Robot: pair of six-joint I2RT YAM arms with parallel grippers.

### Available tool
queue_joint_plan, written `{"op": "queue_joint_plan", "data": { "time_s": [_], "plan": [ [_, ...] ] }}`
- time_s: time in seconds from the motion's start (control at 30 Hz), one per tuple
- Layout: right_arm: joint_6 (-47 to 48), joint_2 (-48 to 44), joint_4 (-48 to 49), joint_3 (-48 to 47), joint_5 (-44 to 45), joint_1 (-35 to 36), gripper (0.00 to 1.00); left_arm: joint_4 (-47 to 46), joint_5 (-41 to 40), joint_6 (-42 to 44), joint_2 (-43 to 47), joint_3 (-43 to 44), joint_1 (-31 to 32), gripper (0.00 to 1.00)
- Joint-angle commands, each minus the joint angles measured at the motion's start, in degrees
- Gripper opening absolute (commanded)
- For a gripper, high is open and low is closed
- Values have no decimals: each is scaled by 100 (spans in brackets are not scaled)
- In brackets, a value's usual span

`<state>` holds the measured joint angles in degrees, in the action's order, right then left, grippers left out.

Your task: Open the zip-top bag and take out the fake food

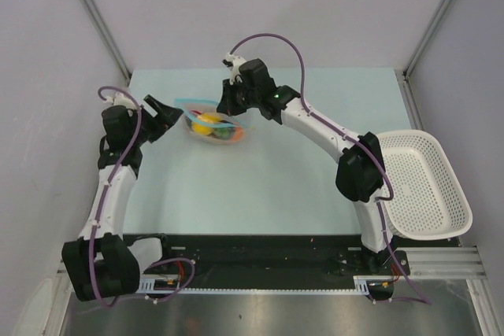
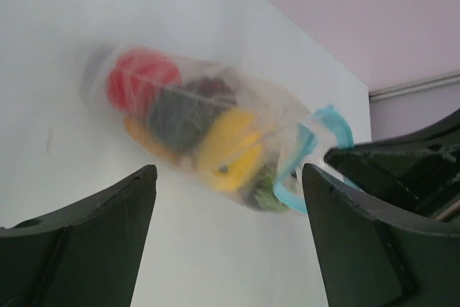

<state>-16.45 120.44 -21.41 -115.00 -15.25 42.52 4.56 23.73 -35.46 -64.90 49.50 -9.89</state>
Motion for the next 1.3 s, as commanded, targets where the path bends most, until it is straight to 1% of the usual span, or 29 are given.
{"op": "queue_joint_plan", "data": {
  "time_s": [0.0,0.1,0.13,0.2,0.23,0.27,0.33,0.37,0.47,0.5,0.57,0.6,0.67,0.7,0.77,0.8,0.87,0.9,0.97,1.03,1.07,1.1,1.17,1.27],
  "plan": [
    [-649,-12,58,-348,390,28,0,688,-457,-1357,460,-431,565,84],
    [-702,-21,-3,-330,435,54,0,511,-737,-1919,899,-642,1154,81],
    [-702,-38,-21,-330,426,72,0,511,-886,-2234,996,-695,1295,80],
    [-702,-91,-13,-251,470,89,0,581,-1404,-2682,1295,-853,1647,80],
    [-763,-117,14,-216,444,98,0,616,-1606,-2781,1366,-897,1874,82],
    [-790,-152,40,-155,400,107,0,625,-1965,-2851,1410,-950,1964,84],
    [-807,-196,102,-119,400,116,0,468,-2030,-2957,1279,-977,2008,84],
    [-834,-223,119,-110,391,133,0,493,-2091,-2975,1052,-907,2017,84],
    [-834,-267,154,-67,373,142,0,204,-2056,-3036,691,-810,2026,79],
    [-825,-284,181,-58,373,125,0,160,-2021,-3115,481,-766,2017,73],
    [-816,-293,198,-49,321,125,0,-16,-1995,-3142,260,-687,2026,68],
    [-816,-293,199,-49,303,116,0,-25,-1942,-3186,68,-652,2017,63],
    [-834,-293,199,-40,224,116,0,-69,-1933,-3143,-74,-503,2026,58],
    [-825,-302,190,-40,206,107,0,-78,-1942,-3099,-145,-476,2026,52],
    [-808,-328,164,-5,171,107,0,-271,-1933,-3011,-242,-423,2017,45],
    [-799,-346,163,13,171,107,0,-315,-1933,-2915,-259,-406,2026,40],
    [-790,-407,189,83,154,107,0,-298,-1986,-2783,-312,-292,2009,39],
    [-790,-425,181,109,145,107,0,-271,-2012,-2625,-312,-248,2017,41],
    [-799,-486,198,170,101,125,0,-332,-1925,-2589,-356,-230,2009,40],
    [-790,-522,190,206,74,151,0,-420,-1837,-2571,-391,-221,2009,25],
    [-772,-522,129,206,57,160,0,-394,-1793,-2545,-435,-169,2009,6],
    [-746,-531,102,206,48,169,0,-359,-1758,-2475,-435,-107,2009,0],
    [-650,-565,6,215,83,169,0,-105,-1740,-2334,-409,77,2000,0],
    [-483,-575,-169,171,136,134,0,343,-1906,-1843,-243,288,2009,0]
  ]
}}
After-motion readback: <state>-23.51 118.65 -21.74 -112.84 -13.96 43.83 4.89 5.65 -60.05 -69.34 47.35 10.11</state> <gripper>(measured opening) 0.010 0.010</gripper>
